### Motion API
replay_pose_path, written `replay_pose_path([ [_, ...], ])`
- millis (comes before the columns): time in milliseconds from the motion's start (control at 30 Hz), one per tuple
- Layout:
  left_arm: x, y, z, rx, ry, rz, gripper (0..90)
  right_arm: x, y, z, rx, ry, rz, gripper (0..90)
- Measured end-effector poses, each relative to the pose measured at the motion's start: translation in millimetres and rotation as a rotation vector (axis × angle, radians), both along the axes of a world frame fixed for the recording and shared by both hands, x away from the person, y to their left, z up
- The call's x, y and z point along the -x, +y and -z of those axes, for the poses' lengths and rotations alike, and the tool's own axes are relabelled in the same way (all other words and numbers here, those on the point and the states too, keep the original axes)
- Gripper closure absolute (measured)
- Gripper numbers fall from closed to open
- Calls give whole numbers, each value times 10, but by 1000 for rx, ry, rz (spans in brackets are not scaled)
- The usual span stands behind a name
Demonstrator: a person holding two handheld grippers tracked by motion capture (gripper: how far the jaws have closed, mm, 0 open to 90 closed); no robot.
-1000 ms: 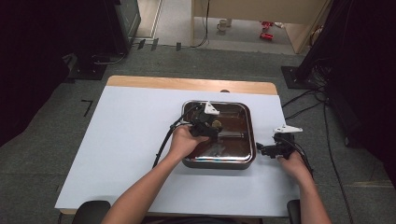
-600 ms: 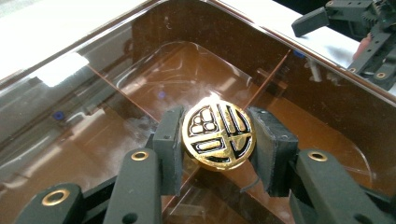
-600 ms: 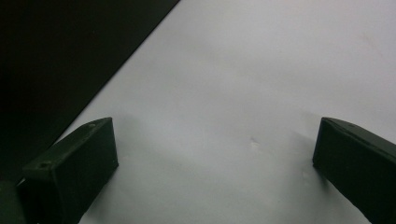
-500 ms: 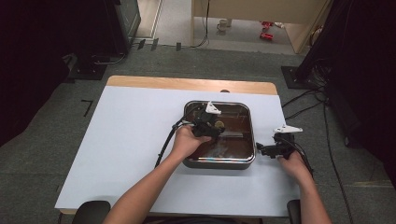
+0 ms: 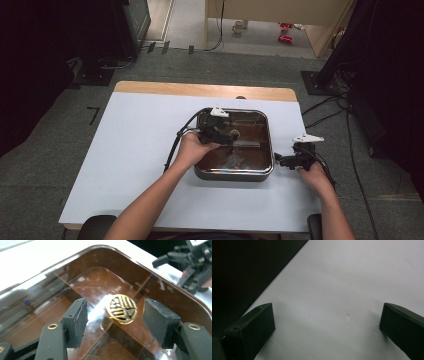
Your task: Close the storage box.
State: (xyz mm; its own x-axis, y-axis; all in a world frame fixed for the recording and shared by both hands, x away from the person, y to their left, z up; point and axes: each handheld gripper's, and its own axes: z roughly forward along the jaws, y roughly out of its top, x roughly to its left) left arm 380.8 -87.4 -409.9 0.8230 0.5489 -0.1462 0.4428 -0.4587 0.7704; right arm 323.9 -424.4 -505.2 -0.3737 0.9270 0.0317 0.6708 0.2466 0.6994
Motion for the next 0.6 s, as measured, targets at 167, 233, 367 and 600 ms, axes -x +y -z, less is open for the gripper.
replay_pose_path([
  [167,11,164,-70,53,28,-10,307,0,1,0,-1,0,1,0],
  [233,48,236,-88,49,10,-26,276,0,0,0,0,0,0,0],
  [367,140,398,-99,42,-27,-39,263,-1,0,0,0,0,0,0],
  [600,234,633,-101,62,-19,-73,252,-1,1,0,0,-1,0,0],
])
